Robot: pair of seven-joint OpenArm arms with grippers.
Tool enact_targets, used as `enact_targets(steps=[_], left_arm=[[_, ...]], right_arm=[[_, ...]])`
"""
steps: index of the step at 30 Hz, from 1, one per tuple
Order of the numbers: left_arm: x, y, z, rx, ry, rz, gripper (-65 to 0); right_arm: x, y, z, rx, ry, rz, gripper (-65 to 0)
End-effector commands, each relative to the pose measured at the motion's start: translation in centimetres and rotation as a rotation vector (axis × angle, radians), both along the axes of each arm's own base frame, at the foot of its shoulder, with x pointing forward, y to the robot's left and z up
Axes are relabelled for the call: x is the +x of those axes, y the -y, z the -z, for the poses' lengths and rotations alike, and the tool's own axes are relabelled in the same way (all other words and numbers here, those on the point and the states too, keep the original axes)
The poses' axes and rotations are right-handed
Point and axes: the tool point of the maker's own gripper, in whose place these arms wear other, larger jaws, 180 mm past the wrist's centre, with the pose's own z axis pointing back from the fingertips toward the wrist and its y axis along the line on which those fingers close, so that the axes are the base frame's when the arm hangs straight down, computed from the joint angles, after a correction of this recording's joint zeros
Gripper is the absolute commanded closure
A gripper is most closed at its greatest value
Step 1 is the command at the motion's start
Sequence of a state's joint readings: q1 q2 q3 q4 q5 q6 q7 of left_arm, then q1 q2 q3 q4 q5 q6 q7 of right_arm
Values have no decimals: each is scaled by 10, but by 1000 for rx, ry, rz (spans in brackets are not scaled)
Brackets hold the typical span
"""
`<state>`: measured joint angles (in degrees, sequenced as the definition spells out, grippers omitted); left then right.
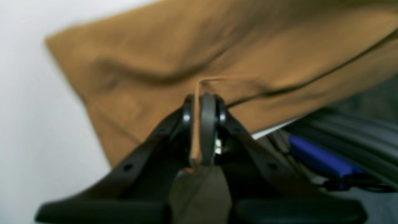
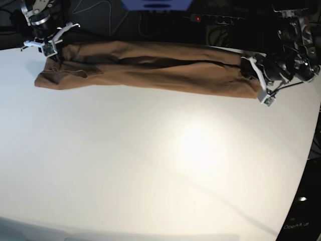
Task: Fold the T-shirt properly
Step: 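Hold the strip ends and drag the left gripper's end toward the right gripper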
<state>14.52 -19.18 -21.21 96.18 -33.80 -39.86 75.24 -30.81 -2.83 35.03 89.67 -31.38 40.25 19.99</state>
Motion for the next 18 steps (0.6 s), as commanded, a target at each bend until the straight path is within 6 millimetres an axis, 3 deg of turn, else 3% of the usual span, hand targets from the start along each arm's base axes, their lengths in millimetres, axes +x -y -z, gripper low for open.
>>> enact_targets(steps=[1, 9, 13, 18], left_arm=[[7, -9, -7, 25, 30, 0, -27], [5, -43, -3, 193, -2, 12, -27], [9, -47, -2, 228, 29, 7, -29], [8, -30, 5, 216, 24, 66, -32]], right_arm=[[1, 4, -5, -14, 15, -2, -17], [15, 16, -12, -28, 56, 35, -20], [15, 20, -13, -31, 59, 47, -22], [15, 20, -13, -31, 59, 47, -23]])
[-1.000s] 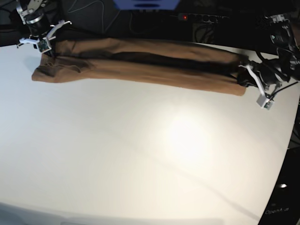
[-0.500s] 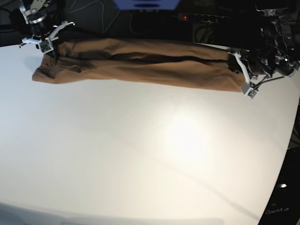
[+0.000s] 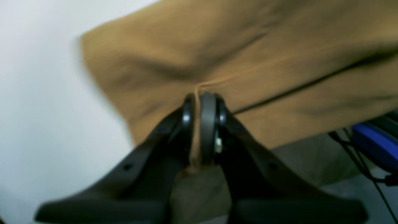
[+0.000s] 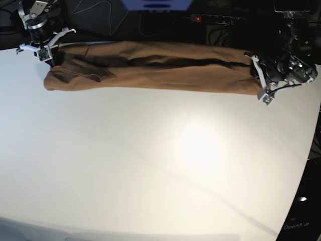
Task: Fold the T-shirt properly
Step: 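Hold the strip ends and drag the left gripper's end toward the right gripper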
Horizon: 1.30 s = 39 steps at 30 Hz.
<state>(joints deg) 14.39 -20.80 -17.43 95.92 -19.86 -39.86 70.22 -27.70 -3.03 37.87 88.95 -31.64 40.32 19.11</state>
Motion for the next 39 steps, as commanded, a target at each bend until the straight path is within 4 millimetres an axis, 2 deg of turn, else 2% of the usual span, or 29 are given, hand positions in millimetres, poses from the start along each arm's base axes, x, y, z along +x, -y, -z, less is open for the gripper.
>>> enact_targets(steps=[1, 2, 7, 12, 14, 18, 25, 31, 37, 39], left_arm=[[6, -2, -6, 4, 25, 11, -32], [7, 0, -6, 2, 24, 18, -32], [7, 7, -4, -5, 18, 40, -32], [7, 7, -4, -6, 21, 40, -32], [8, 9, -5, -12, 30, 40, -28], [9, 11, -5, -23, 45, 39, -26], [9, 16, -3, -37, 44, 35, -26], [9, 18, -3, -41, 43, 35, -31], [8, 18, -4, -38, 46, 38, -32], [3, 17, -3, -36, 32, 42, -32]], right_arm=[[3, 4, -9, -12, 33, -4, -25], [3, 4, -8, -11, 33, -3, -30], [3, 5, -9, -13, 32, -2, -152], [12, 28, -21, -49, 77, 57, -160], [16, 38, -27, -64, 101, 87, -147], [24, 51, -39, -87, 139, 119, -4], [31, 38, -48, -83, 176, 114, -6], [40, 34, -69, -119, 223, 97, -6], [43, 31, -67, -110, 222, 86, -6], [43, 30, -67, -108, 222, 85, -6]])
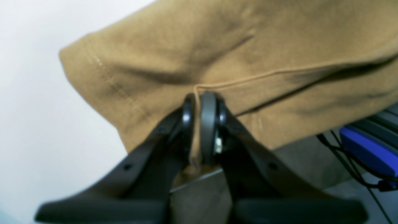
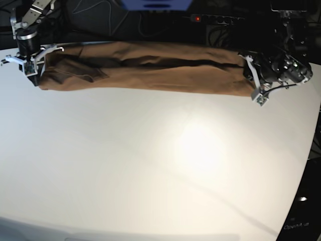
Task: Fold the T-shirt properly
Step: 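Hold the strip ends and drag the left gripper's end toward the right gripper, then pull the strip ends apart with both grippers to straighten it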
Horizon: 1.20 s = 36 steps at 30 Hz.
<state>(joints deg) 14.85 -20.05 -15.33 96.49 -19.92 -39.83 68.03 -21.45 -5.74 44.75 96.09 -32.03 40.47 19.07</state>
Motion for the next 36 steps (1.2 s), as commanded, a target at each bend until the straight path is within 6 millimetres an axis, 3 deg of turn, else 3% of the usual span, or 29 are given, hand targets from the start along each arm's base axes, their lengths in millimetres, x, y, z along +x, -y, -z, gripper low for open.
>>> enact_targets(steps=[1, 21, 23, 28, 32, 36], left_arm=[[1, -2, -5, 2, 10, 11, -32], [18, -5, -11, 6, 49, 0, -34], [30, -5, -17, 4, 79, -2, -64], [44, -2, -25, -4, 117, -2, -175], [42, 0, -23, -10, 114, -2, -174], [40, 0, -21, -10, 106, 0, -172]], right_arm=[[4, 1, -11, -10, 47, -5, -6], [-1, -1, 6, 31, 15, 4, -6], [1, -4, 6, 34, 16, -6, -6], [13, -2, -5, 16, 50, -7, -6], [17, -5, -22, -20, 81, -25, -6], [14, -13, -25, -15, 90, -25, -6]])
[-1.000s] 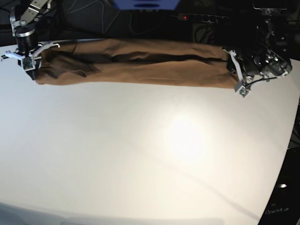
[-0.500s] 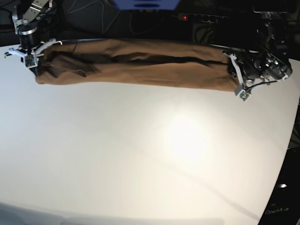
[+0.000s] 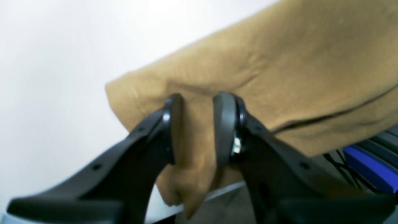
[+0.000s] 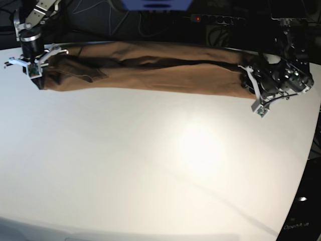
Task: Fold the T-shirt properly
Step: 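Pull the strip ends apart with both grippers to straighten it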
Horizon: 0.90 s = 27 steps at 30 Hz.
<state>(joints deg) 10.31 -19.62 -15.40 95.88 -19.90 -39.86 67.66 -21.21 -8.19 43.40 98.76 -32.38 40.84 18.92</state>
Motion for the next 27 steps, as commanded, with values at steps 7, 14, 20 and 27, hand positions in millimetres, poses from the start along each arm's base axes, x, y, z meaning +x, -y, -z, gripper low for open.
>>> enact_targets(steps=[7, 14, 20, 27], left_arm=[[8, 0, -7, -2, 28, 5, -41], [2, -4, 13, -26, -40, -32, -32], [-4, -7, 23, -33, -73, -47, -29], [0, -5, 23, -43, -70, -51, -27]], right_arm=[[-2, -18, -10, 6, 34, -45, -6], [-3, -26, -3, 25, 12, -63, -6], [-3, -26, -3, 25, 12, -63, -6], [-9, -30, 22, 88, -29, -46, -6]])
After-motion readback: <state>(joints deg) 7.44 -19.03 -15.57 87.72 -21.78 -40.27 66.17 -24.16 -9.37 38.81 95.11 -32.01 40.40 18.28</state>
